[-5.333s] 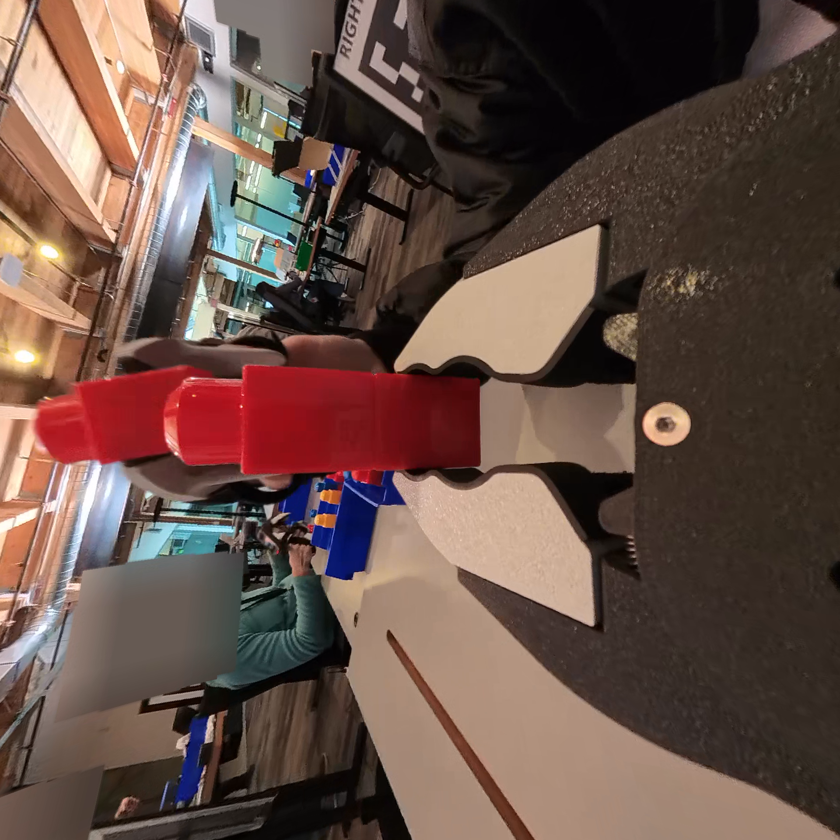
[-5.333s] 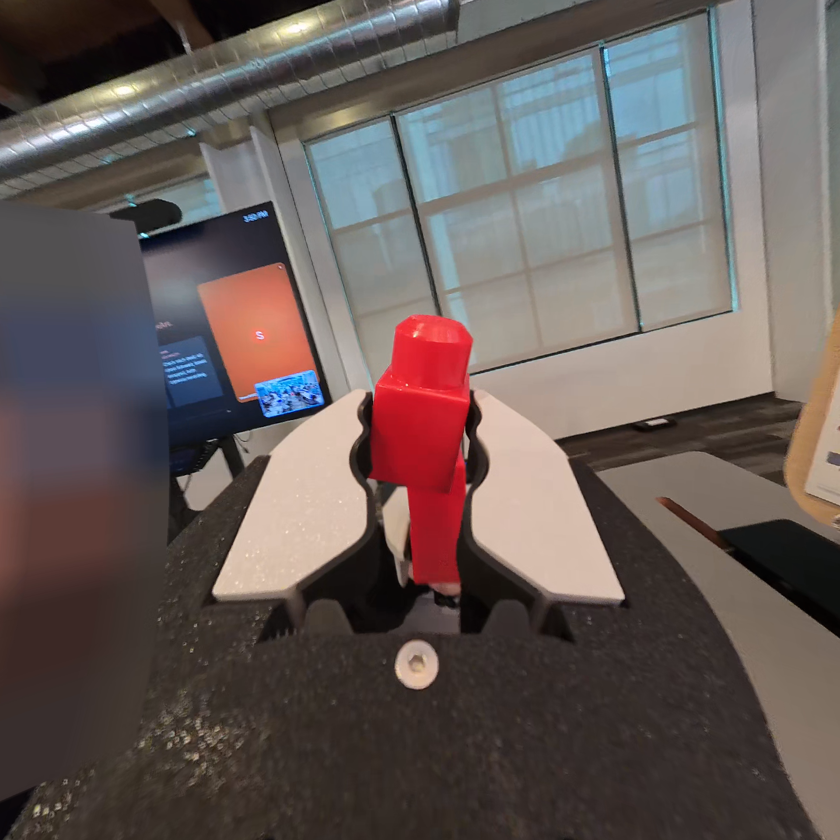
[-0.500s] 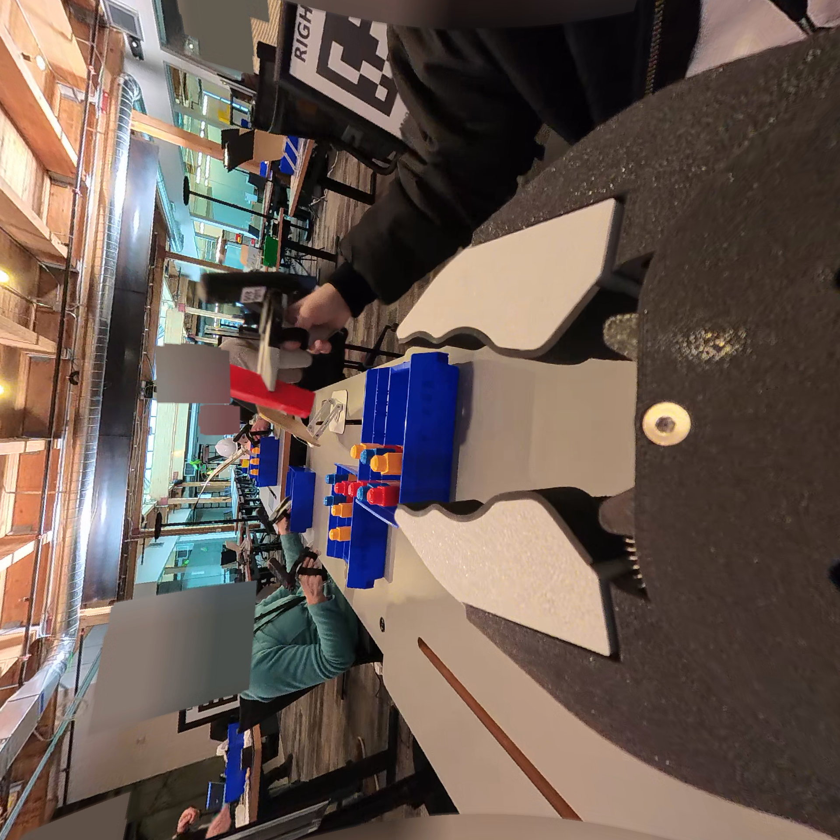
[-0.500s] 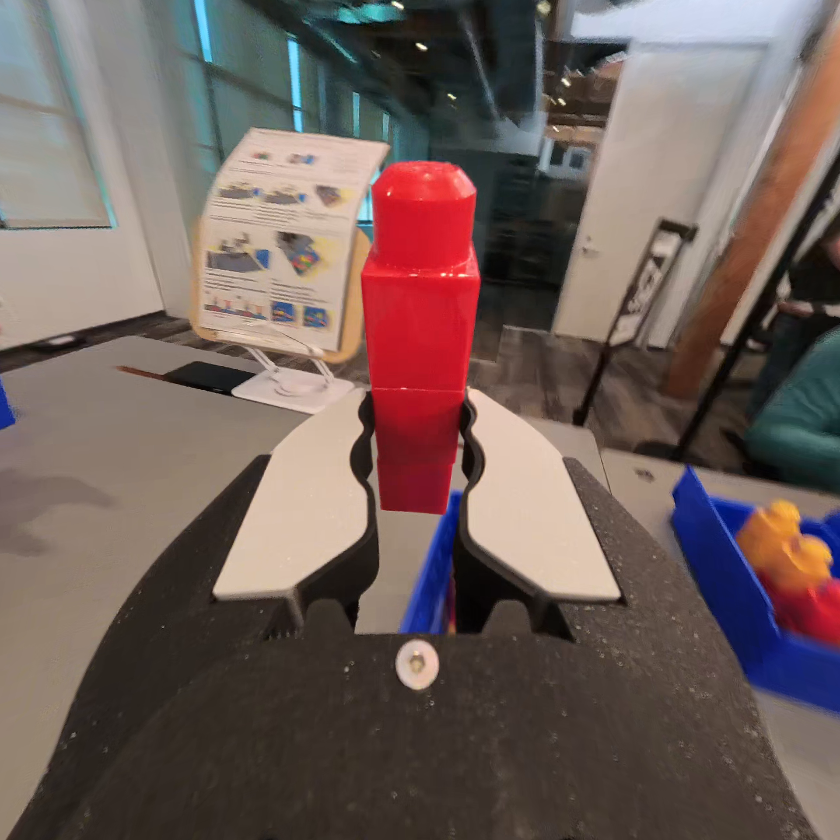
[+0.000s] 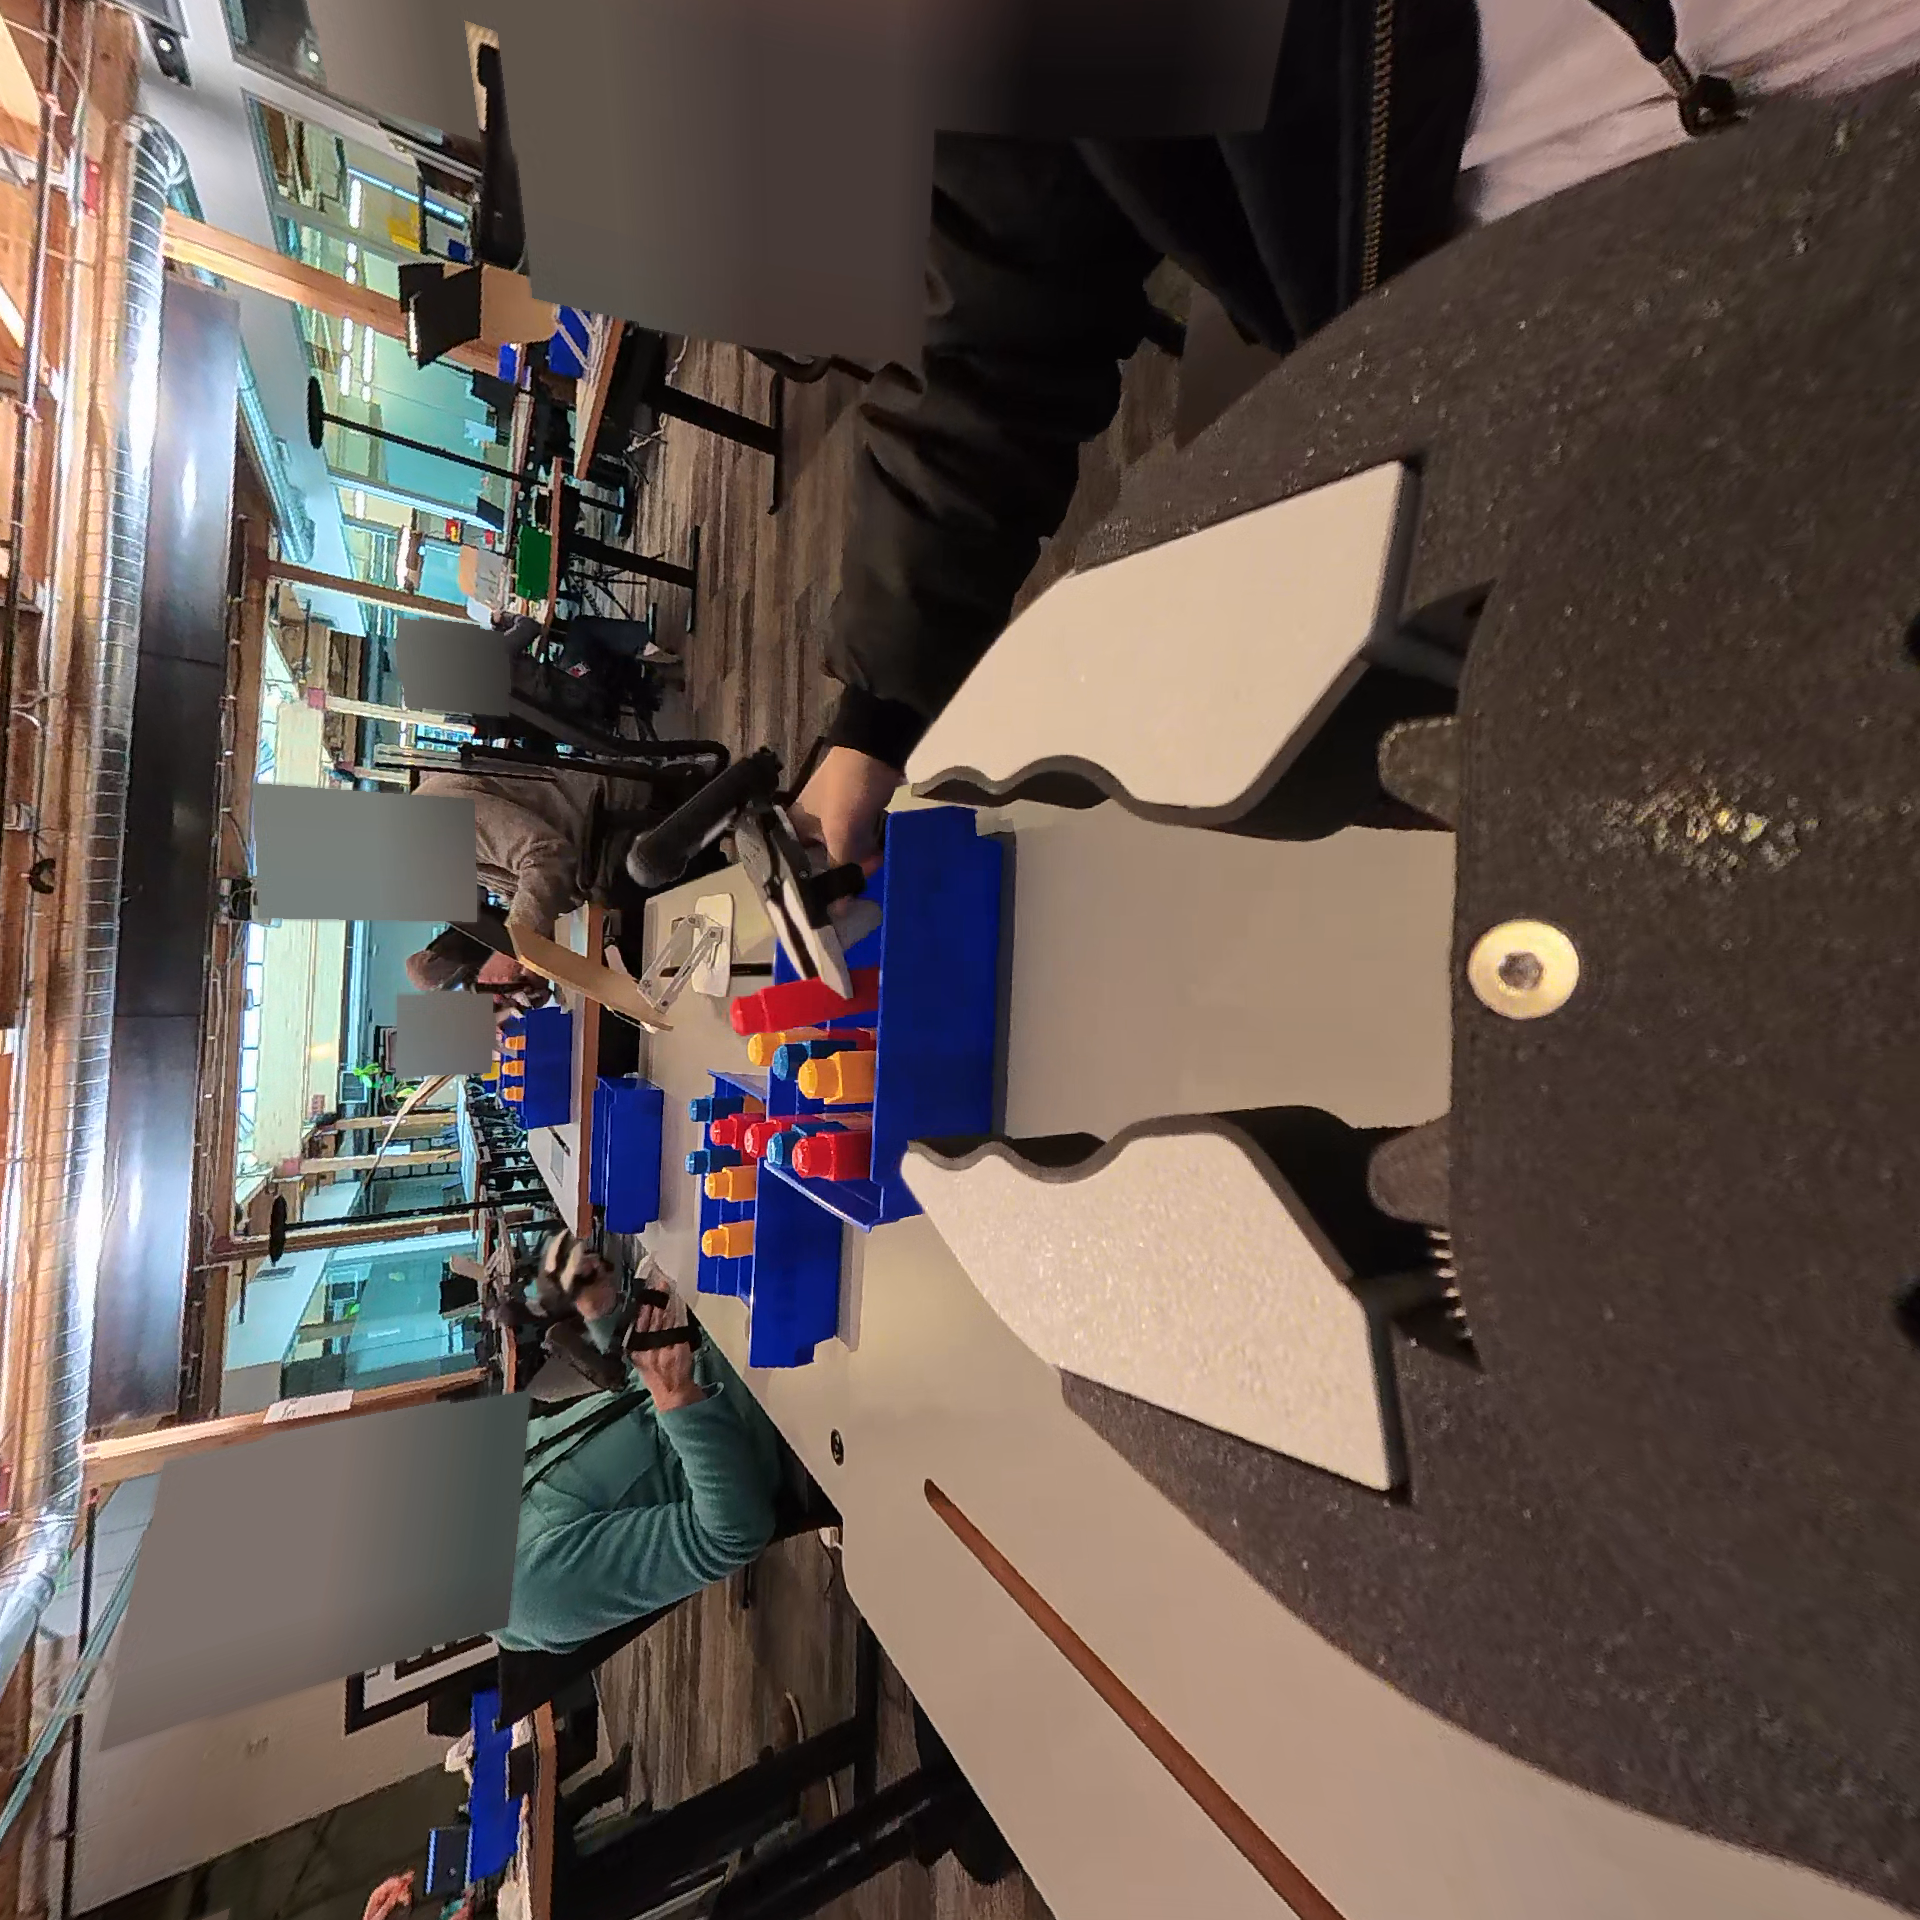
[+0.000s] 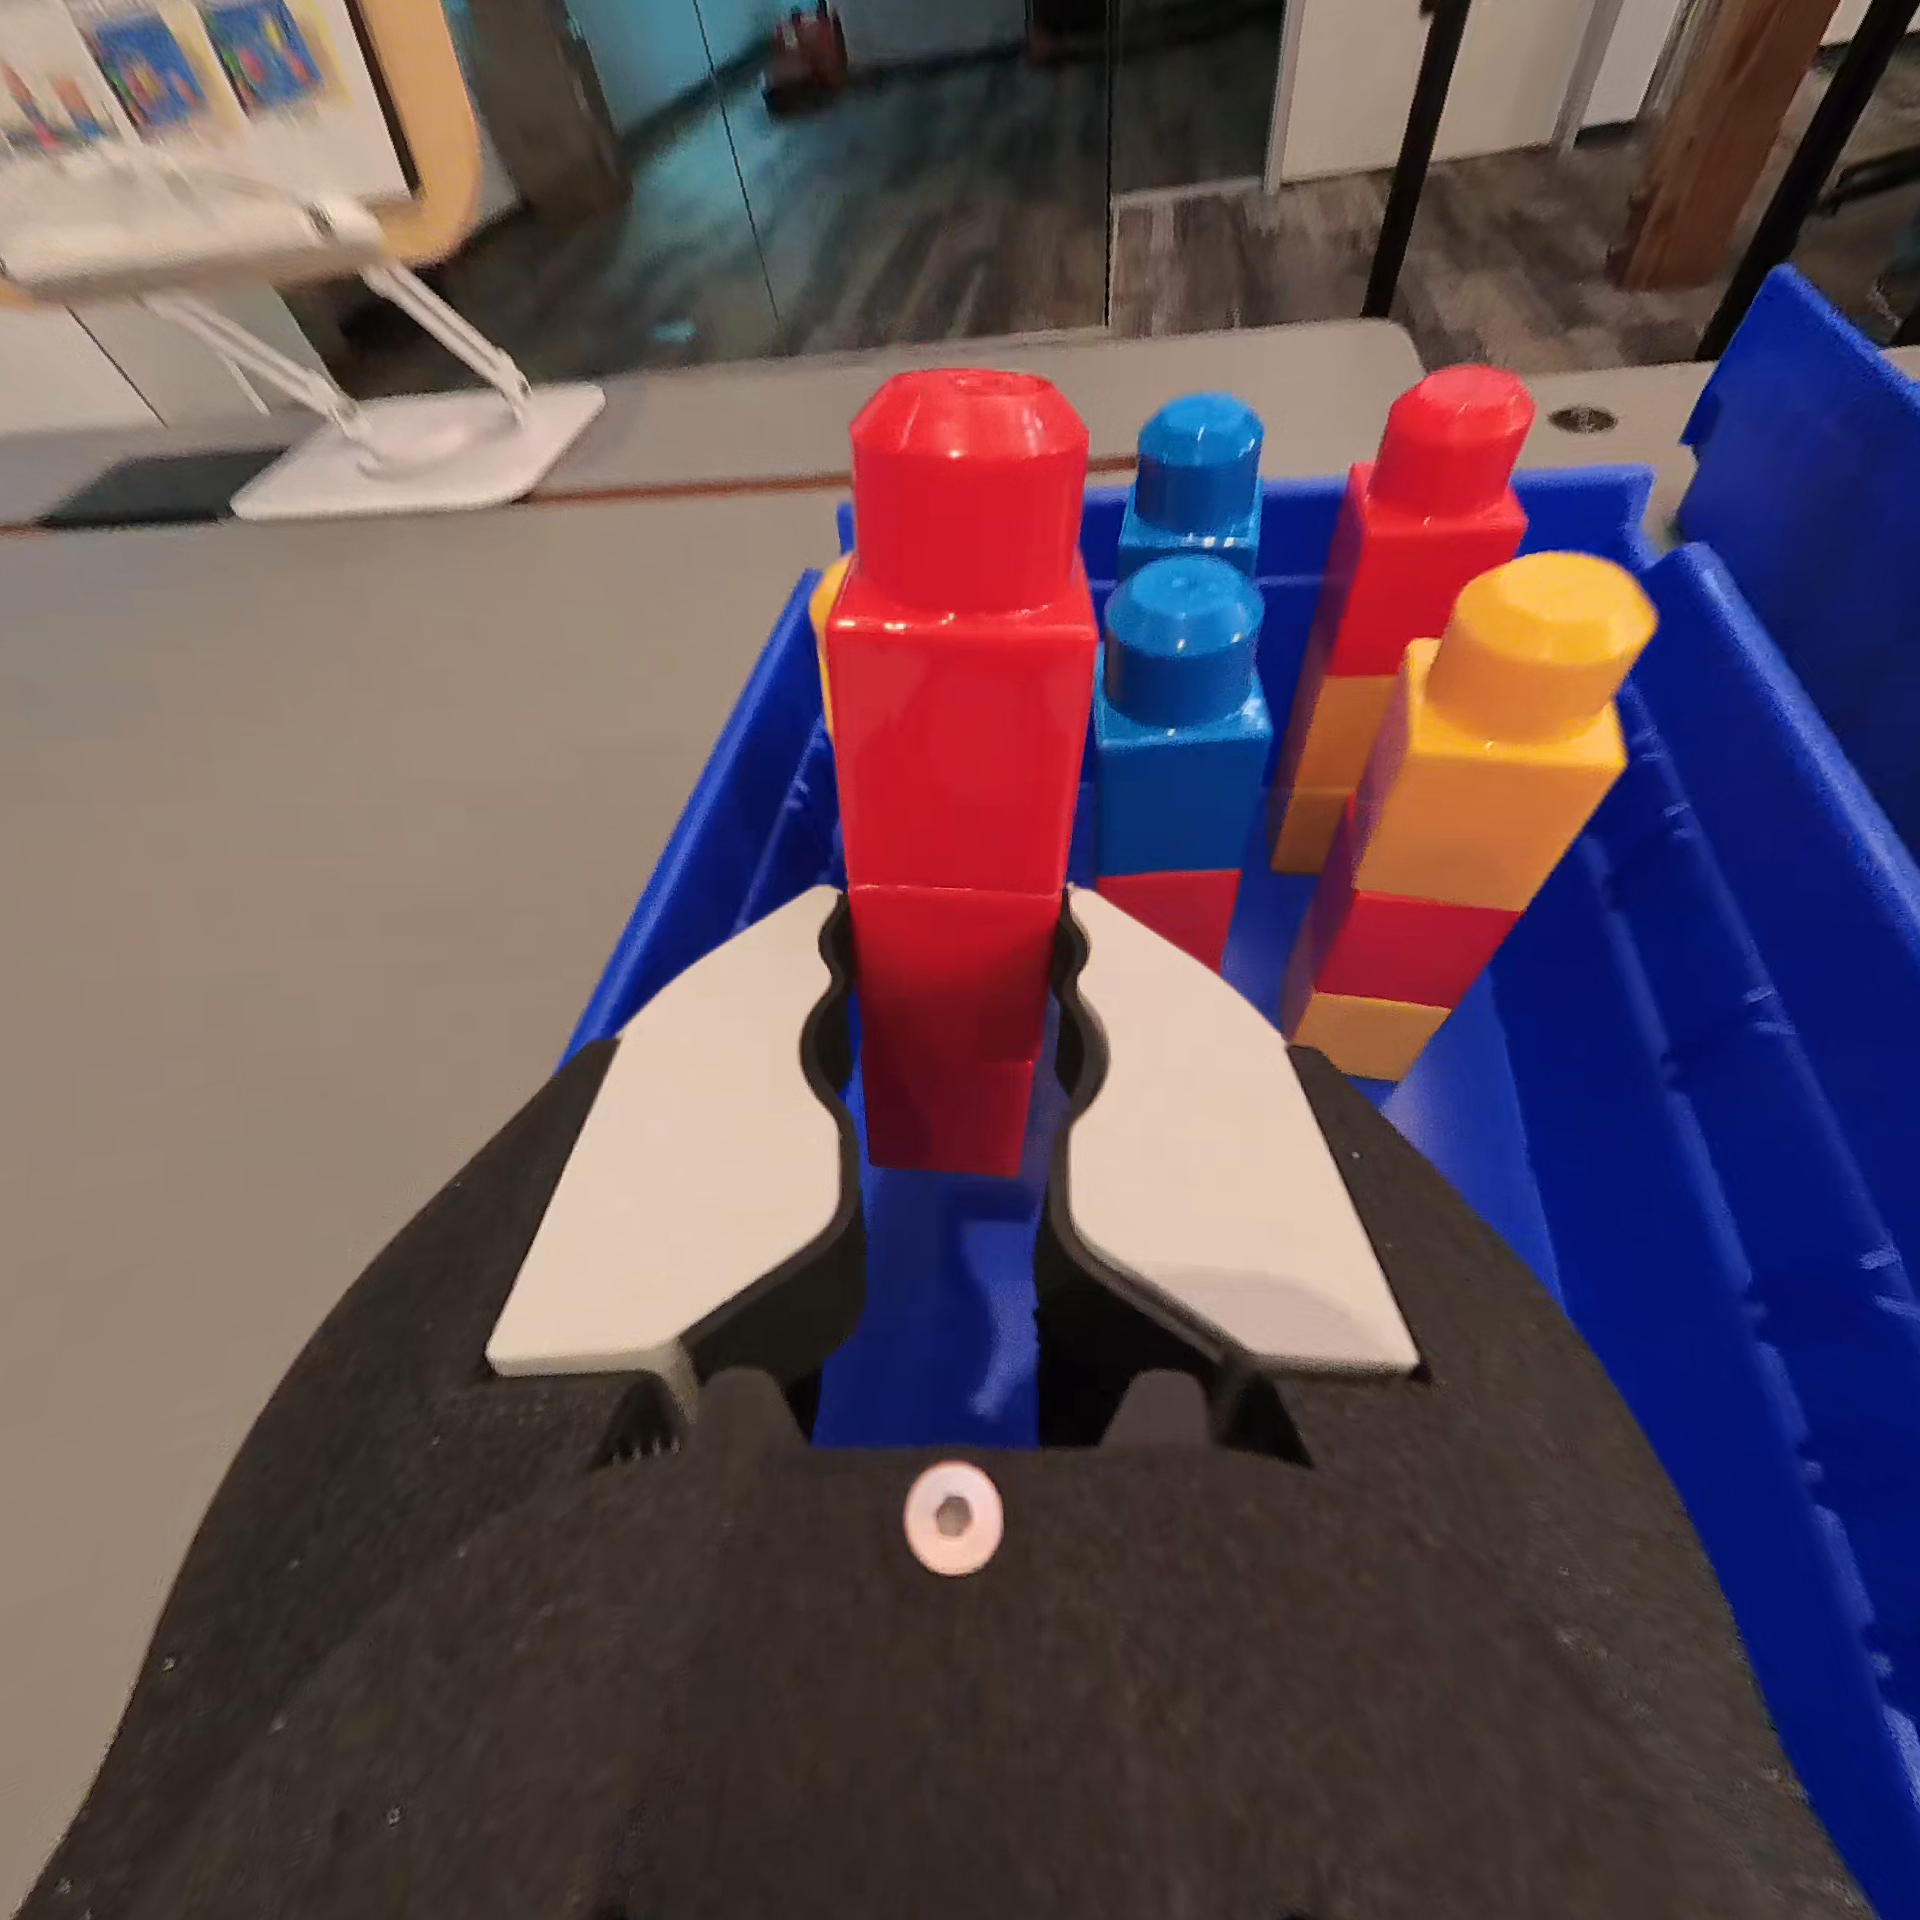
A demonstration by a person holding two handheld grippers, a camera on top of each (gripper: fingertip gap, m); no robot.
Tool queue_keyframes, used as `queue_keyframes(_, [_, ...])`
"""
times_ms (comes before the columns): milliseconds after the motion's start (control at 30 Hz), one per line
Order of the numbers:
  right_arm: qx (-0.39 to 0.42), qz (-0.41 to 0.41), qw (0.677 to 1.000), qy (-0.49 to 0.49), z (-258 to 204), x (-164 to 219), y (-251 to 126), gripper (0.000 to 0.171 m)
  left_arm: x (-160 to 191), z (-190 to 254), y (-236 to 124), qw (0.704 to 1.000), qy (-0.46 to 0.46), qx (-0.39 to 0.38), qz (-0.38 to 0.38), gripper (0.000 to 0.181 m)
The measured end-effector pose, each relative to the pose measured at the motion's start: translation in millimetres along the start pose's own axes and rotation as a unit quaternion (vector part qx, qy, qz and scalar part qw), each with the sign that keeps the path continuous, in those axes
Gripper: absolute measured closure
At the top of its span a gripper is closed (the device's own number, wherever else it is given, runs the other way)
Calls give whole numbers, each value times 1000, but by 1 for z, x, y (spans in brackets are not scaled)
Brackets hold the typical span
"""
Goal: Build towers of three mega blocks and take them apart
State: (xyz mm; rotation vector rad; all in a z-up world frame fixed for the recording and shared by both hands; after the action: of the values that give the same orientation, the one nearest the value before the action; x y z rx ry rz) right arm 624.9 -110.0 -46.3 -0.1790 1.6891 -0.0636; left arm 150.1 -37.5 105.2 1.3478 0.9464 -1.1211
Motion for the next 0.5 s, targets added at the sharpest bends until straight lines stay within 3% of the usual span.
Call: queue_keyframes(500, [17,-150,988,-28,2,21,17,135,8,1,5,1000,-4,5,-15,123])
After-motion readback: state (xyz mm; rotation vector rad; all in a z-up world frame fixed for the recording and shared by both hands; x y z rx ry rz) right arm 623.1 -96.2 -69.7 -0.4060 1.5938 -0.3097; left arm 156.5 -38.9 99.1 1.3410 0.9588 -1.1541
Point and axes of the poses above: each gripper's, where its closed fingertips meet, y out along the fingers, x out of its underside, z = x × y across the jaws, the point moved 6 cm from there along -y, back along the fingers, and after that the axes turned 13 degrees about z, right-handed, at the moved point
